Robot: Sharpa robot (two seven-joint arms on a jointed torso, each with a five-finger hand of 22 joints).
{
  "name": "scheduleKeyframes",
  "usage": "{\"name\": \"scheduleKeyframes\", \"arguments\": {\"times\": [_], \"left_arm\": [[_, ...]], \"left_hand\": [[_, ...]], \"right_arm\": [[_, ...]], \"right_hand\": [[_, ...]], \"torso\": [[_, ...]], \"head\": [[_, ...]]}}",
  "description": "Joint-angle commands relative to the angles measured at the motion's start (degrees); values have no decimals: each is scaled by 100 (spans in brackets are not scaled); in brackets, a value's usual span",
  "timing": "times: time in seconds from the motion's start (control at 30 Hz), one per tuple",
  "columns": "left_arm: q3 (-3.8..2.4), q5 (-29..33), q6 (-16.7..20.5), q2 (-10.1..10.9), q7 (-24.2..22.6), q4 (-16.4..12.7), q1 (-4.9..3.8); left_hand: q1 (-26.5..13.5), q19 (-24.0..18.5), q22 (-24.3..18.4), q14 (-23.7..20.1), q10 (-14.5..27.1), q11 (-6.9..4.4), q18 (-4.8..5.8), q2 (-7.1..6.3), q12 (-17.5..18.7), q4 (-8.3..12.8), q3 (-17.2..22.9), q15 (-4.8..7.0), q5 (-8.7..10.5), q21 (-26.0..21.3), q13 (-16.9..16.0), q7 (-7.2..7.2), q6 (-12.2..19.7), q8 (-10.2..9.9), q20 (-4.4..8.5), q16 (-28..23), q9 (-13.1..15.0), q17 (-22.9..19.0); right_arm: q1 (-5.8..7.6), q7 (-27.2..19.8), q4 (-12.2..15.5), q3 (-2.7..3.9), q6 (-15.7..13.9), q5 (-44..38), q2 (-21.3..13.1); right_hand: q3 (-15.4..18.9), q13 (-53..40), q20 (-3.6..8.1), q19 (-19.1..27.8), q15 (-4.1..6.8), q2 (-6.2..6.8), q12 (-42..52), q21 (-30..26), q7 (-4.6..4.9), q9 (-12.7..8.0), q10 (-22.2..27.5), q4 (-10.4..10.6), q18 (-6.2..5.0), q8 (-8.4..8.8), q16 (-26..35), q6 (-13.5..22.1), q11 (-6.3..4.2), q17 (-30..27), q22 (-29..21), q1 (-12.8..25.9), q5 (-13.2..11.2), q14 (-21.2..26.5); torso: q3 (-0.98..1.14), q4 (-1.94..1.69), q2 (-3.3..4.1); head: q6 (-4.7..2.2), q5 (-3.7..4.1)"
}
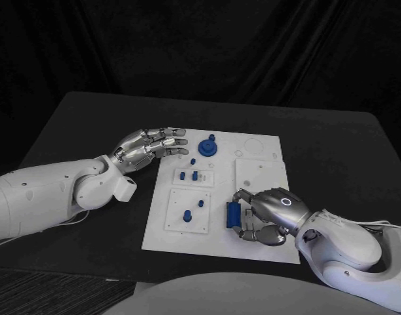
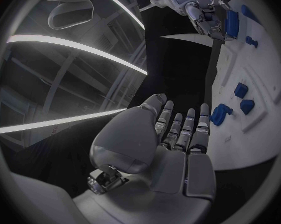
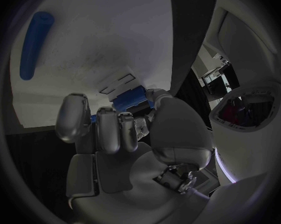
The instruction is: Assemble the parts on the task board
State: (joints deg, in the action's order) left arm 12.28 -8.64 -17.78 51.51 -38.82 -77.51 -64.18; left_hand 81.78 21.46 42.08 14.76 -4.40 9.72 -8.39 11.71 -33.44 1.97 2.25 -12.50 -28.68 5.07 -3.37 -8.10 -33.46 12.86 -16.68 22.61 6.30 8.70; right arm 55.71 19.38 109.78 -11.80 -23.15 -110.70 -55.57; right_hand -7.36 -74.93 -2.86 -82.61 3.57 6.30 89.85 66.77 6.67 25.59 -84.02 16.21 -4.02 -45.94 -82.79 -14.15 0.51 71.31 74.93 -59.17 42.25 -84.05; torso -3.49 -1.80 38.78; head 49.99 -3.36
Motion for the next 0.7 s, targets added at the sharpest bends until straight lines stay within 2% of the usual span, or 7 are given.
{"name": "scheduleKeyframes", "arguments": {"times": [0.03,0.07,0.13,0.2,0.53,0.63,0.7], "left_arm": [[-5,42,-92,-10,-74,-11,8],[-5,42,-93,-10,-73,-11,8],[-5,42,-95,-10,-71,-14,9],[-5,42,-97,-10,-69,-16,10],[-5,42,-101,-6,-53,-31,14],[-5,42,-102,2,-55,-42,14],[-5,42,-98,6,-57,-47,14]], "left_hand": [[-49,1,-9,-25,11,49,93,21,-2,9,37,-27,-30,24,0,-24,11,-23,6,13,-9,-5],[-49,1,-9,-25,11,49,93,21,-2,9,37,-27,-30,24,0,-24,11,-23,6,13,-9,-5],[-49,1,-9,-25,11,49,93,21,-2,9,37,-27,-30,24,0,-24,11,-23,6,13,-9,-5],[-49,1,-9,-25,11,49,93,21,-2,9,37,-27,-30,24,0,-24,11,-23,6,13,-9,-5],[-59,0,-10,-25,11,53,96,15,-3,12,43,-30,-30,24,-1,-24,12,-23,6,16,-9,-6],[-59,0,-10,-25,11,53,96,15,-3,12,43,-30,-30,24,-1,-24,12,-23,6,16,-9,-6],[-59,0,-10,-25,11,53,96,15,-3,12,43,-30,-30,24,-1,-24,12,-23,6,16,-9,-6]], "right_arm": [[-23,224,-9,-12,160,-52,-1],[-24,226,-8,-12,155,-56,-1],[-24,230,-2,-12,148,-73,-1],[-25,232,5,-12,140,-116,-3],[-26,166,92,-11,-179,-252,-93],[-25,95,163,-11,-461,-266,-166],[-23,42,224,-11,-693,-270,-237]], "right_hand": [[212,-1507,-14,9,-64,5,15,30,49,-127,-598,2,-60,198,-2,242,68,36,884,-96,-1406,-259],[254,-1507,-26,3,-72,-4,15,41,60,-169,-598,2,-58,212,-6,262,75,44,887,-116,-1565,-262],[449,-1507,-38,-3,-85,60,15,51,76,-258,-598,26,-58,262,-13,343,86,58,890,-132,-2268,-266],[915,-1507,-63,-10,-109,285,15,61,107,-389,-598,73,-57,281,-16,453,117,62,892,-266,-3046,-269],[1354,-1507,-77,-40,-116,695,15,138,111,-558,-598,100,-45,158,-58,448,125,151,913,-312,-3531,-291],[1537,-1507,-72,-43,-111,886,15,148,108,-590,-598,111,-43,137,-61,450,121,156,915,-198,-3649,-292],[1542,-1507,-70,-55,-109,874,15,184,101,-600,-598,112,-36,118,-82,426,116,206,925,-125,-3681,-301]], "torso": [[3,2,-1],[3,4,-2],[3,4,-2],[3,3,0],[8,-4,6],[5,-3,5],[4,1,4]], "head": [[1,-2],[1,-5],[1,-6],[1,-8],[1,-6],[1,-4],[1,-13]]}}
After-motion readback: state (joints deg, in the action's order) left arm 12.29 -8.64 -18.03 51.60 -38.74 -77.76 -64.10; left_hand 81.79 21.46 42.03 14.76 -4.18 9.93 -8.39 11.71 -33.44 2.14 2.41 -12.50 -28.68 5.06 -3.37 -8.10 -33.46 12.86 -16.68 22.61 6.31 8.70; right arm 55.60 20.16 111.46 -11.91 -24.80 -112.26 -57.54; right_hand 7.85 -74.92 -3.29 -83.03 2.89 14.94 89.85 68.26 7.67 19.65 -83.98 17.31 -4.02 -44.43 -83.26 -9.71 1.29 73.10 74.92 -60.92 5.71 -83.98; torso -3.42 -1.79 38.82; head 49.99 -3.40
